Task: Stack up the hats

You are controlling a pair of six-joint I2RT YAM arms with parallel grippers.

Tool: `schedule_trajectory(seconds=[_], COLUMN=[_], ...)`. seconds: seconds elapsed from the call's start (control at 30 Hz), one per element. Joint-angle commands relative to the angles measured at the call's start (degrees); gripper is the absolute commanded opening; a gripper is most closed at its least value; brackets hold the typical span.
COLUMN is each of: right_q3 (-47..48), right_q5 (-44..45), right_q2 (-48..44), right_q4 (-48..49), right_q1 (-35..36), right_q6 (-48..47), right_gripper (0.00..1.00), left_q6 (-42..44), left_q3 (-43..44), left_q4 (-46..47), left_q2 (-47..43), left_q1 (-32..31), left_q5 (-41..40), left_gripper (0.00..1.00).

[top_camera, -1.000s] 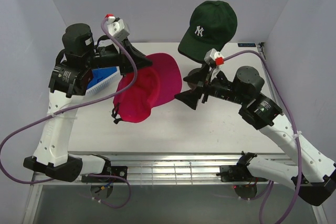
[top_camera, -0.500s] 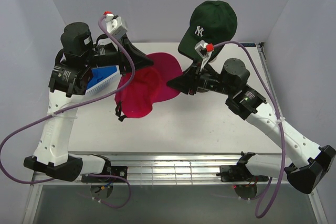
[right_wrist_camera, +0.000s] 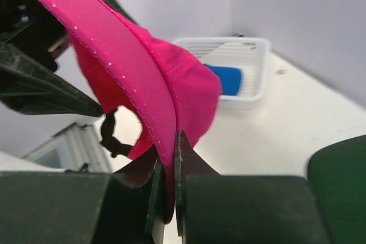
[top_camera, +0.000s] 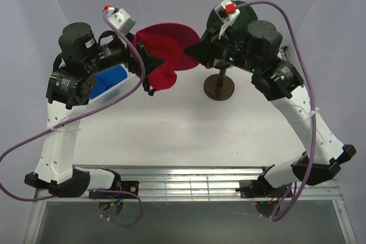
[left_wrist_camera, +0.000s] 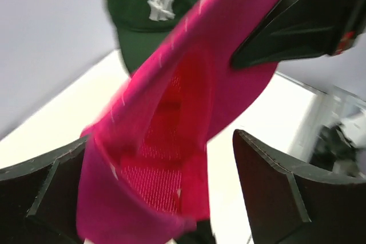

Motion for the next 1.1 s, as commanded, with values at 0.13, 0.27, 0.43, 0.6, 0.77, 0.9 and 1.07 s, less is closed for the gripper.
schedule_trajectory(seconds=[0.13, 0.27, 0.43, 0.6, 0.77, 0.9, 1.07], right_q3=[28.3, 28.8, 28.8, 31.4, 23.3, 14.6, 2.7], right_q5=[22.5, 29.1, 42.5, 55.7, 63.1, 66.7, 68.2], right_q2=[15.7, 19.2, 21.6, 24.4, 21.8, 18.7, 13.9], right_q4=[-10.9, 0.2, 16.1, 29.5, 44.8, 48.2, 39.8], right_q1=[-0.1, -0.1, -0.1, 0.4, 0.4, -0.8, -1.5], right_q6=[-18.5, -25.5, -36.8, -54.0, -81.6, -93.7, -95.7], right_gripper=[0.08, 0.08, 0.08, 0.08, 0.08, 0.08, 0.08], left_q6=[7.4, 9.4, 9.6, 8.4, 7.7, 7.2, 7.2], left_q3=[12.0, 12.3, 11.5, 10.7, 9.5, 9.5, 8.6], left_q4=[-8.1, -9.0, -9.4, -9.2, -9.0, -8.7, -8.7], left_q2=[0.1, 1.0, 3.7, 7.1, 8.4, 8.9, 7.7], left_q1=[0.4, 0.4, 0.3, 0.3, 0.3, 0.3, 0.4], left_q5=[-25.6, -30.4, -29.6, -25.9, -23.7, -23.0, -22.3], left_gripper=[0.98, 0.98, 0.98, 0.98, 0.98, 0.98, 0.98])
